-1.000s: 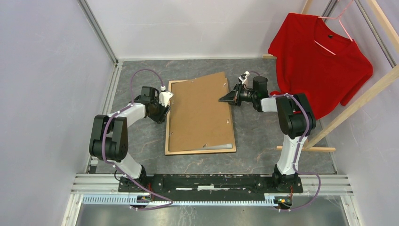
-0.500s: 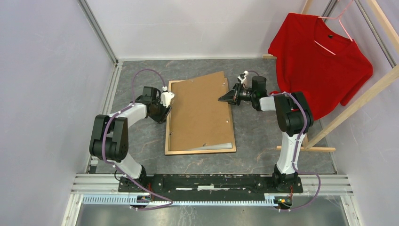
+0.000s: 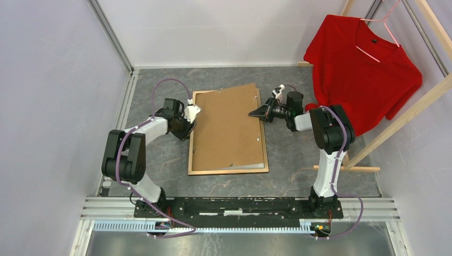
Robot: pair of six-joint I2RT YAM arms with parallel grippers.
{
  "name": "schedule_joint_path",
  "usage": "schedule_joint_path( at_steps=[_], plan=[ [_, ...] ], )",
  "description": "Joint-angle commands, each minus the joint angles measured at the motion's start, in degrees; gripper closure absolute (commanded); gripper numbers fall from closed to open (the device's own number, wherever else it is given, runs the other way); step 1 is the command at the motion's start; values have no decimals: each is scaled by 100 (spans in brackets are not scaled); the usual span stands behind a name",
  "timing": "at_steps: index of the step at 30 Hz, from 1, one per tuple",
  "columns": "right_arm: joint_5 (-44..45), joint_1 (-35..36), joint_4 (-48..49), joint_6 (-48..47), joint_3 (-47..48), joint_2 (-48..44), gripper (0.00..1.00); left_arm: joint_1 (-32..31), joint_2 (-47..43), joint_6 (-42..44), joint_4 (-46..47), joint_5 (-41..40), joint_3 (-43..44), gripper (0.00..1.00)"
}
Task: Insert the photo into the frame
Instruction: Place the photo frame item in the photo frame.
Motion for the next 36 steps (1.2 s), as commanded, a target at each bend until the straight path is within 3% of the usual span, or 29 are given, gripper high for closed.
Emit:
schedule_joint_path(
  at_steps=[1, 8, 13, 18, 19, 25, 36],
  plan=[
    [350, 107, 636, 40, -113, -73, 100, -88, -39, 337, -182, 486, 22, 49],
    [725, 283, -463, -774, -100, -353, 100, -88, -71, 348, -213, 478, 80, 50],
    [1423, 437, -2420, -2241, 490, -656, 76, -79, -171, 315, -235, 407, 133, 51],
    [2096, 599, -3829, -3192, 1064, -782, 28, -29, -167, 222, -104, -183, 235, 55],
    [2272, 637, -4178, -3351, 1194, -791, 3, 12, -169, 230, -125, -216, 261, 56],
    [3165, 942, -5322, -3961, 1665, -951, 2, 106, -264, 298, -194, -157, 283, 55],
    [4500, 1358, -6502, -4583, 2355, -1224, 2, 192, -279, 293, -211, -156, 265, 55]
  ],
)
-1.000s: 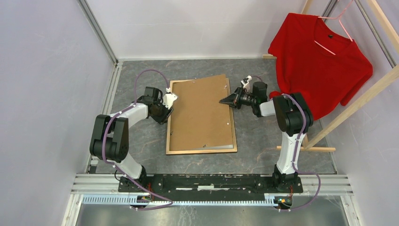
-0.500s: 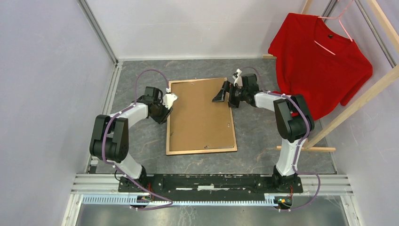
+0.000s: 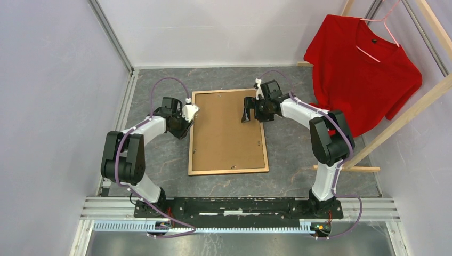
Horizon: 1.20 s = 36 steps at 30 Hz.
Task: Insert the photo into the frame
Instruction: Place the photo frame item in the photo frame.
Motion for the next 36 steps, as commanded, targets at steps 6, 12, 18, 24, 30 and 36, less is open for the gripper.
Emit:
schedule_joint_path(
  at_steps=[6, 12, 18, 24, 30, 36],
  plan=[
    [893, 156, -1052, -624, 870, -394, 2, 119, -239, 130, -38, 69, 132, 55],
    [907, 105, -704, -713, 639, -952, 2, 149, -281, 116, -104, 146, 149, 54],
    [-480, -391, 395, -69, -220, -1123, 2, 161, -361, 25, -390, 540, 233, 50],
    [1660, 536, 1158, -315, -1276, -2445, 2, 168, -394, -90, -677, 1046, 262, 45],
    [-264, -76, 3393, 1392, -2830, -2641, 2, 217, -325, -253, -1048, 1565, 542, 47],
    [391, 1170, 4286, 1287, -3320, -2861, 31, 245, -140, -579, -1105, 1925, 582, 54]
  ],
)
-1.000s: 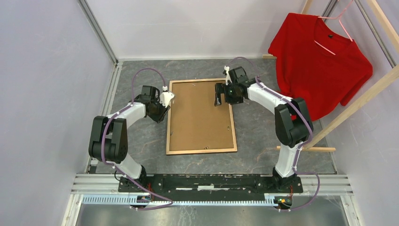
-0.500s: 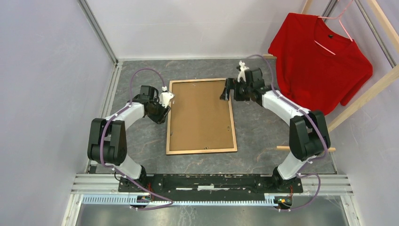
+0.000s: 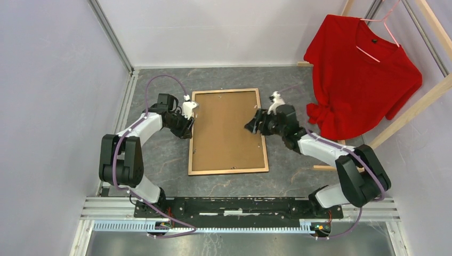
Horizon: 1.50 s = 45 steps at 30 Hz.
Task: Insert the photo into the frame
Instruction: Place the photo frame item in the photo frame, then install the photo frame at the center of the board.
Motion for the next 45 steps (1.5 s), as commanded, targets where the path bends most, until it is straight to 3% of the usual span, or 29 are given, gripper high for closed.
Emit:
schedule_joint_path(
  at_steps=[1, 7, 11, 15, 21, 28, 45],
  plan=[
    [329, 1328, 1033, 43, 62, -42, 37, 79, 116, -472, -134, 556, 213, 55],
    [719, 2463, 1567, 167, 376, 925, 41, 399, 413, -888, -136, 1096, 386, 57],
    [569, 2793, 1940, 412, 857, 1888, 56, 430, 528, -990, -72, 1058, 388, 63],
    [733, 2999, 2142, 462, 1238, 2526, 63, 466, 640, -1111, 48, 1027, 359, 69],
    [869, 3177, 1971, 294, 1752, 2982, 64, 496, 717, -1199, 167, 953, 248, 70],
    [1022, 3322, 1681, 136, 2141, 3293, 63, 540, 741, -1281, 303, 925, 160, 82],
    [1090, 3547, 1255, 55, 2478, 3656, 60, 540, 698, -1290, 554, 727, -24, 86]
  ],
)
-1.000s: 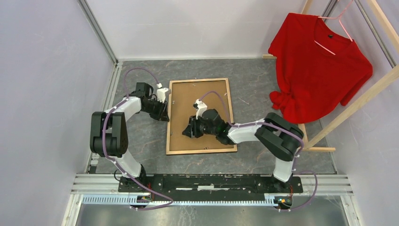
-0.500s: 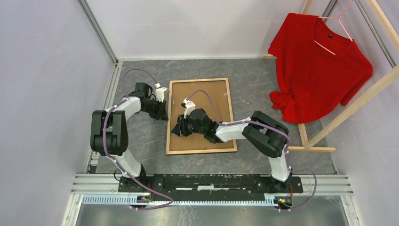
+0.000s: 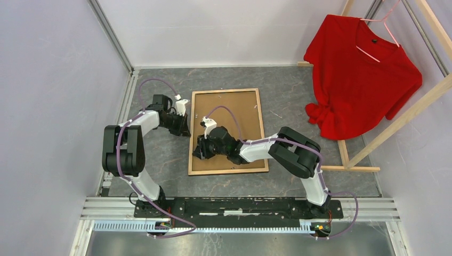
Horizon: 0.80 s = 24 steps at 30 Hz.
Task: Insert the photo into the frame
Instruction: Install the photo frame at the center of the board.
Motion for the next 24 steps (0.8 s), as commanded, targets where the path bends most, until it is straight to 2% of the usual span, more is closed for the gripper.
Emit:
schedule_joint_path(
  at_steps=[1, 24],
  plan=[
    [91, 50, -56, -88, 261, 128, 60, 14, 7, -123, 264, -152, -107, 86],
    [163, 24, -336, 132, 665, 465, 66, 14, -6, 13, 292, -201, -197, 89]
  ],
)
